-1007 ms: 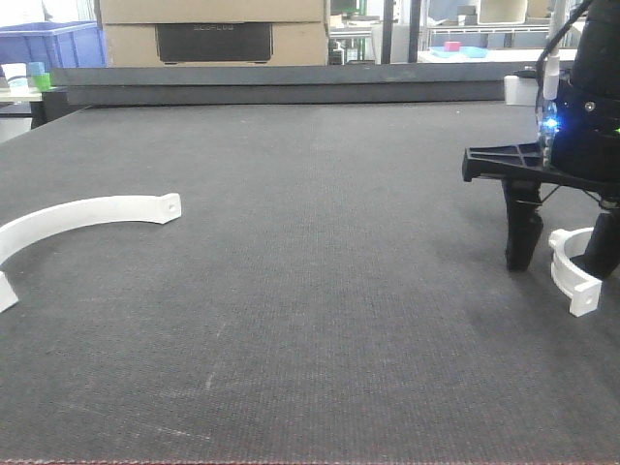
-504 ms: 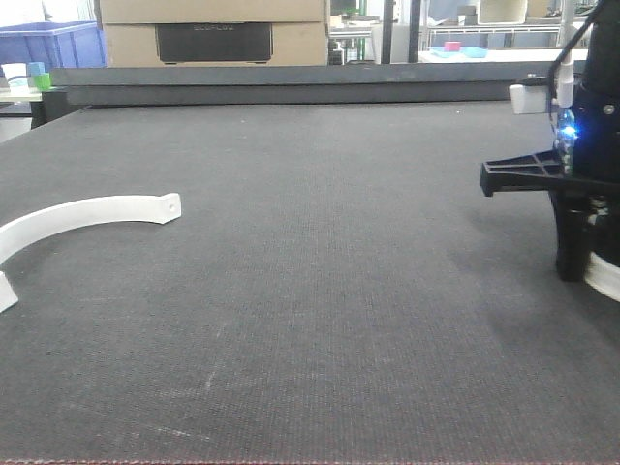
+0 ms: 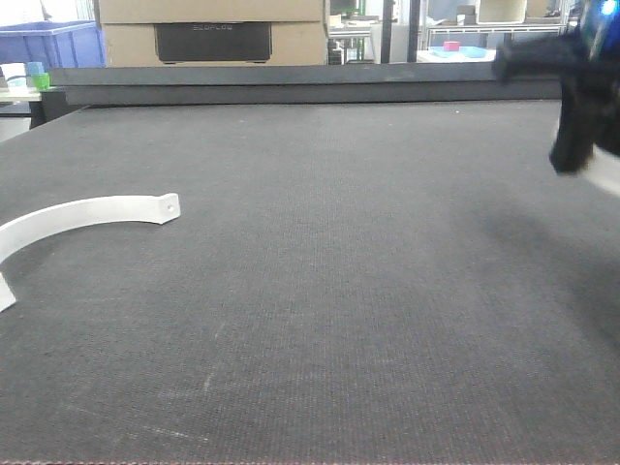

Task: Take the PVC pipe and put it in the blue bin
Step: 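Lift both white pipe pieces off the table with both grippers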

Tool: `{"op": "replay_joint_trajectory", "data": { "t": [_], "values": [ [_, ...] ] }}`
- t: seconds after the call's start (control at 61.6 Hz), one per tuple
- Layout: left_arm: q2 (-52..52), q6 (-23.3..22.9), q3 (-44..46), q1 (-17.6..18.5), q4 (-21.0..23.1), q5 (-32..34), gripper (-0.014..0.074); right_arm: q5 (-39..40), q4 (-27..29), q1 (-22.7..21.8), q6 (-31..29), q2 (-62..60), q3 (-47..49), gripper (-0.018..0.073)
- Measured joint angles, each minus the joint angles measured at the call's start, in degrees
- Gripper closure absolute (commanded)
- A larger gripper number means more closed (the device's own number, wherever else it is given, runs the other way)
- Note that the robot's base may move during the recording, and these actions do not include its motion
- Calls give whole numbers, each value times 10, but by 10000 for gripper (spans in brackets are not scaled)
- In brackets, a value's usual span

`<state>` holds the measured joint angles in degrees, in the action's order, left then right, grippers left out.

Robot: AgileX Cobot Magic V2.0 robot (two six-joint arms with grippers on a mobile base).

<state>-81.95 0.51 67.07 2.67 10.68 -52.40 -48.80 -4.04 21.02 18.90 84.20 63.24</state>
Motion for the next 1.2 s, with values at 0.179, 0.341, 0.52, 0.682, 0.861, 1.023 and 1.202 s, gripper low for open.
{"op": "replay_joint_trajectory", "data": {
  "t": [0.179,0.341,0.52,0.682,0.861,1.023,1.202],
  "values": [
    [-67,0,60,0,-43,-49,708,13,0,0,0,-9,0,727],
    [-122,0,70,0,-54,-56,708,10,0,0,0,-9,0,727],
    [-159,0,70,0,-58,-56,700,8,0,0,0,-9,0,727],
    [-170,0,70,0,-71,-55,480,7,0,0,0,-9,0,727],
    [-178,0,71,0,-78,-51,310,7,0,0,-1,-9,0,727],
    [-202,0,71,0,-79,-51,367,6,0,0,-1,-9,0,727],
    [-227,0,71,0,-79,-49,408,5,0,0,0,-9,0,727]
  ]
}}
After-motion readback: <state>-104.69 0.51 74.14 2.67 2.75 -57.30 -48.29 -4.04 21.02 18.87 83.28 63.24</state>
